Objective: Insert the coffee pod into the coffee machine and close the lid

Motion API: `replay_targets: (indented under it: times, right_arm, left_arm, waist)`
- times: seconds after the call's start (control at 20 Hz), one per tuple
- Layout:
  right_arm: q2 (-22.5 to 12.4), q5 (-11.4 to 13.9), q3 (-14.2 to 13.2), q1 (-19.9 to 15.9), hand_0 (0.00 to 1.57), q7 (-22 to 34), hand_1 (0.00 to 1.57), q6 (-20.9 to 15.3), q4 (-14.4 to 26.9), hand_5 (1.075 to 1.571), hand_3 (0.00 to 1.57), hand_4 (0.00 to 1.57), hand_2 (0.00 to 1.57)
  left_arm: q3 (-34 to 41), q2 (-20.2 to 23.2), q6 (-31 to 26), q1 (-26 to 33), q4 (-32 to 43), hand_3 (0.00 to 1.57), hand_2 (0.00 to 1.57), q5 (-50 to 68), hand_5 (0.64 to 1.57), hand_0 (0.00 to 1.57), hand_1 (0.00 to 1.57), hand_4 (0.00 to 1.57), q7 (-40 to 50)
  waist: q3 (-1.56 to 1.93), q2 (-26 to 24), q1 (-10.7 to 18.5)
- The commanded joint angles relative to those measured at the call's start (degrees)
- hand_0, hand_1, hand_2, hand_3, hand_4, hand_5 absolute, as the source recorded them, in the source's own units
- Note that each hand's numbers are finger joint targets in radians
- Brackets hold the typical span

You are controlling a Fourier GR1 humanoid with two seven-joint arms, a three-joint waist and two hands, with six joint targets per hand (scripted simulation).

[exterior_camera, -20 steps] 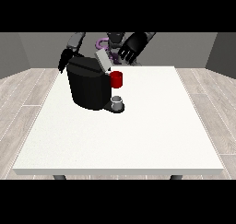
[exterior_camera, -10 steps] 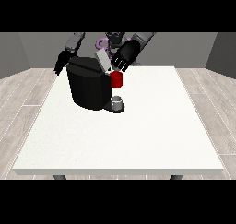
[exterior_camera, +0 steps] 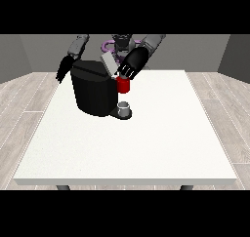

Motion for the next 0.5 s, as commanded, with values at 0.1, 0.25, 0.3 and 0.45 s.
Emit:
replay_targets:
  times: [0.1, 0.25, 0.3, 0.45]
  right_arm:
    - [0.11, -1.09, -0.49, 0.57, 0.0, 0.5, 0.0, 0.75, 0.14, 1.571, 0.0, 0.0, 0.0]
    - [1.08, 0.95, 1.3, -0.54, 0.0, -0.11, 0.0, -0.68, -0.75, 1.571, 0.0, 0.17, 0.0]
    - [0.4, 0.21, 0.55, -1.26, 0.0, 0.17, 0.0, 0.11, -0.24, 1.571, 0.0, 0.1, 0.0]
    - [-0.17, -0.47, 0.46, 2.23, 0.0, -2.47, 0.0, 1.46, -0.52, 1.571, 0.0, 0.0, 0.0]
  left_arm:
    - [-1.24, -3.83, 3.56, 2.44, 0.31, 1.2, 1.25, -1.2, 1.571, 1.2, 1.2, 0.42, 0.39]
    - [1.23, 1.4, 0.24, -3.16, 1.83, 1.19, 1.24, -0.18, 1.571, 1.17, 1.17, 0.41, 0.01]
    - [0.59, -0.23, 1.58, -2.66, 1.76, 1.2, 1.26, -0.83, 1.571, 1.2, 1.2, 0.41, 1.15]
    - [1.29, 3.91, 0.58, -3.03, 1.67, 1.21, 1.27, -1.06, 1.571, 1.23, 1.23, 0.39, -0.84]
  waist:
    - [-0.03, -1.07, -0.26]
    - [-0.03, 1.44, -1.68]
    - [-0.03, 1.6, -1.71]
    - [-0.02, 1.29, -2.59]
